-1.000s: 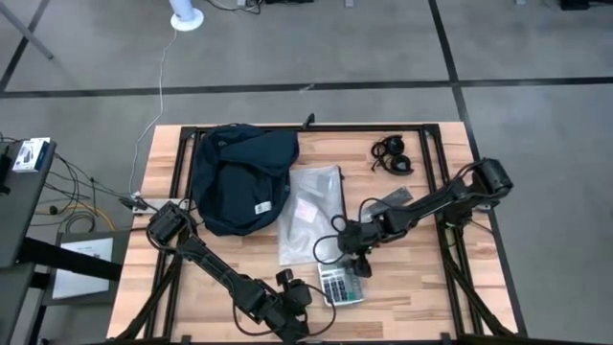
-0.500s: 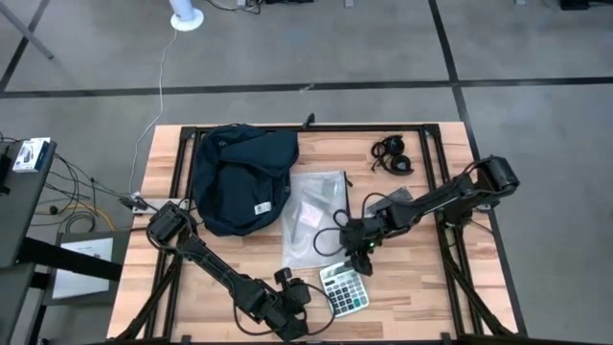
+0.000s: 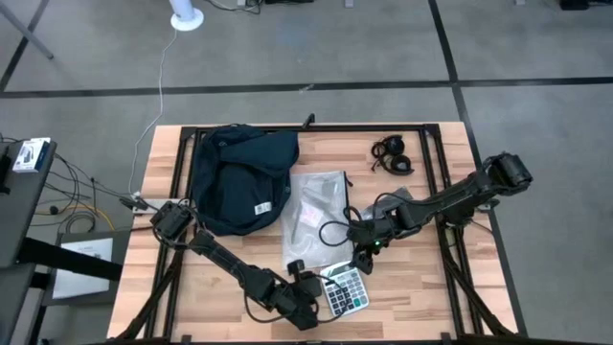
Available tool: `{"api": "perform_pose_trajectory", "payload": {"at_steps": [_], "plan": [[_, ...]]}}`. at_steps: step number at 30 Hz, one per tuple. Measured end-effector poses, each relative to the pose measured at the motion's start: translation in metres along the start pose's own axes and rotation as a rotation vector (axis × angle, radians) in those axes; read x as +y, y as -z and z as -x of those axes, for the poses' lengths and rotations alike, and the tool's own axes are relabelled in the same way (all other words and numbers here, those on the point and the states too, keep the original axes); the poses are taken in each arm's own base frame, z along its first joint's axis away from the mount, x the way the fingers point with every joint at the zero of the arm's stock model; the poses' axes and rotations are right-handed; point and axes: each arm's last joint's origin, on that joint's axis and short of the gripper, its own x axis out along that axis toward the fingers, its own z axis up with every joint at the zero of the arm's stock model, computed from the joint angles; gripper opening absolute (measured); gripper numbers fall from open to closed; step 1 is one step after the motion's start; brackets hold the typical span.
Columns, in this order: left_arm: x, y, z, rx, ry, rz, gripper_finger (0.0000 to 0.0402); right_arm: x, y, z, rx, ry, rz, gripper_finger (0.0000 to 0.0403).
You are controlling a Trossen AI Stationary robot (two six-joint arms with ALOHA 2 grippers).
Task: Unpack backpack
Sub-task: Put the black calculator into the white zip lock bag
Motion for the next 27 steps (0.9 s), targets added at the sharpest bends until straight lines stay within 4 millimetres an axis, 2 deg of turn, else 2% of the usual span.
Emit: {"api": "perform_pose_trajectory", "payload": {"at_steps": [8,13,20,27], "plan": [[-0.003,-0.001,-0.002,0.000,0.044,-0.014,0.0000,-0.008,0.001,-0.012,0.057,0.024,-0.050,0.0295],[-0.003,0.001,-0.011,-0.015,0.052,0.012,0.0000,-0.006,0.002,-0.022,0.070,-0.010,-0.039,0.0296],[0.001,0.009,-0.030,-0.004,0.032,0.048,0.0000,-0.006,0.005,-0.048,0.100,-0.043,-0.008,0.0296],[0.007,0.008,-0.033,0.011,0.014,0.063,0.0000,-0.002,0.001,-0.052,0.061,-0.110,0.004,0.0281]]}}
